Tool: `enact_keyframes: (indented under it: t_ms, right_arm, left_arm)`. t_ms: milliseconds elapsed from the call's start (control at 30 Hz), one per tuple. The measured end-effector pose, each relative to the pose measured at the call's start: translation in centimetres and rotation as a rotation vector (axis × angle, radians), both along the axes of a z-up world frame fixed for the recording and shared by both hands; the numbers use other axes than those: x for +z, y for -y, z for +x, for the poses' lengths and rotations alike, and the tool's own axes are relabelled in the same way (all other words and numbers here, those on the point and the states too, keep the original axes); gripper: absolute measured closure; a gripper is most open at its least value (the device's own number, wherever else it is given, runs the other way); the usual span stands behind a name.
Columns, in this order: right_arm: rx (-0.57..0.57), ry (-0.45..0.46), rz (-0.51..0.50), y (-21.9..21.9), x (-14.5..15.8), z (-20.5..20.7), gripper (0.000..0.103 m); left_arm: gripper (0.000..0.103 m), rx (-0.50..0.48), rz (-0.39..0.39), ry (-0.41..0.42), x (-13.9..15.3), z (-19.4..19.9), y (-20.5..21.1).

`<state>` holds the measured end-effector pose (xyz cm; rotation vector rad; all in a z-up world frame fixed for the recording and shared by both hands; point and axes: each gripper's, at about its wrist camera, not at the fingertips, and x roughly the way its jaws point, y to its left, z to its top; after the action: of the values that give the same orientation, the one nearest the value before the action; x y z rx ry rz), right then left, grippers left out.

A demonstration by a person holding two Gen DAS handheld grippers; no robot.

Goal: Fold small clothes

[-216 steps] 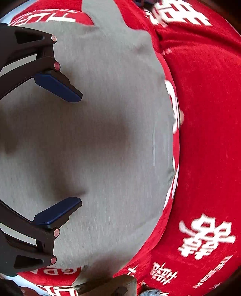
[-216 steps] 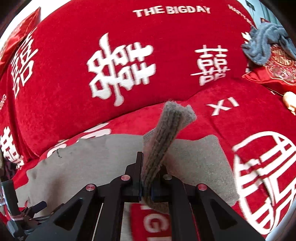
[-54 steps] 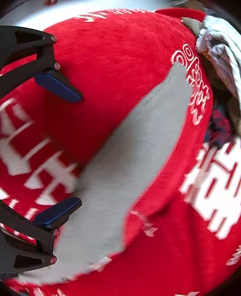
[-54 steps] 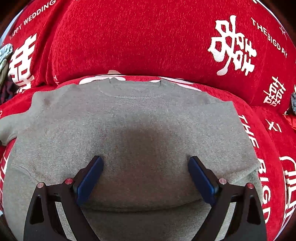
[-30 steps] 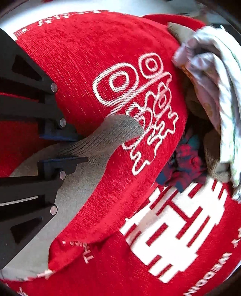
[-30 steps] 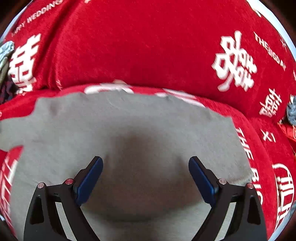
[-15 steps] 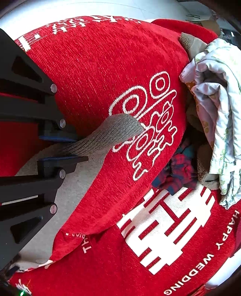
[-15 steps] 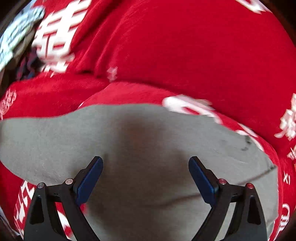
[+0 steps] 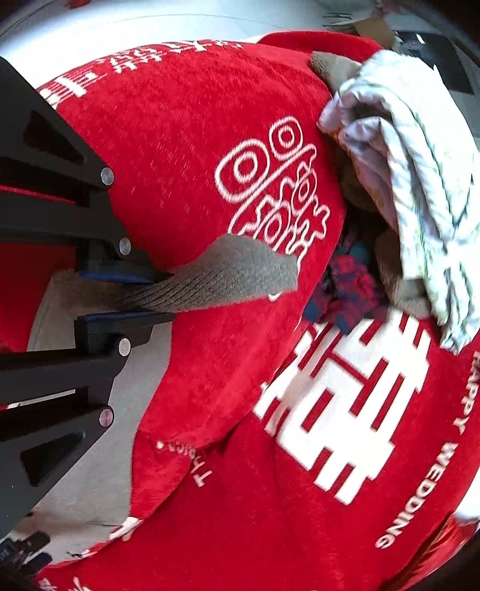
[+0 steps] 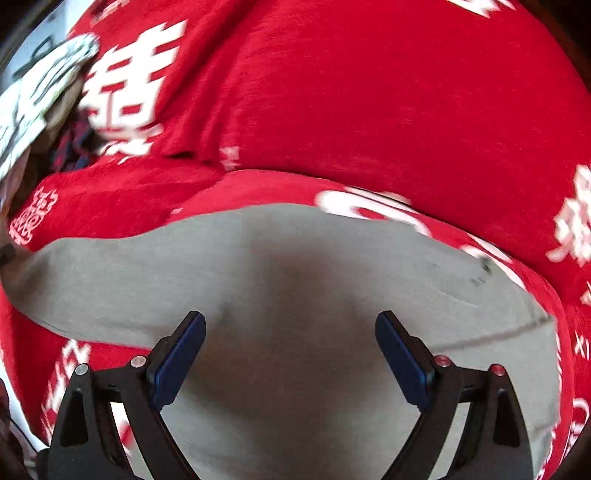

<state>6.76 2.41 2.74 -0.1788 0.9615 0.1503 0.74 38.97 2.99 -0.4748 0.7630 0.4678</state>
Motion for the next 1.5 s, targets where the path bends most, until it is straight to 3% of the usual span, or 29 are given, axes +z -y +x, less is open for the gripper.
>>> enact_keyframes:
  t_ms: [200,467,667,767,1267,1500]
  right_arm:
    - [-0.104,0.017,-0.038,7.6,0.2,-3.0,0.009]
    - [-0.159,0.045,-0.096,12.1,-1.0,-5.5,0.009]
    - [-0.236,0.046,-0.054,15.7,-1.2,-5.4,0.009]
    - [-0.253,0.020,0.043,17.4,-1.7,-5.2,0.009]
    - [-0.237,0.036,0.061,17.2,-1.9,-5.4,0.008]
    - [-0.219,0.098,0.036,18.0,-0.2,-8.8,0.008]
  left_arm:
    - [0.089,-0.047,0.029,-0.040,0.0,1.7,3.4]
    - [0.090,-0.143,0.049,-0.097,0.1,4.0,9.9]
    - [0.090,-0.227,0.074,-0.151,-0.4,5.5,15.7]
    - [0.090,-0.249,0.095,-0.168,-0.7,6.0,18.0]
    - [0.090,-0.349,0.160,-0.192,0.7,7.1,27.1]
    - [0.090,-0.427,0.221,-0.191,1.4,7.0,32.8]
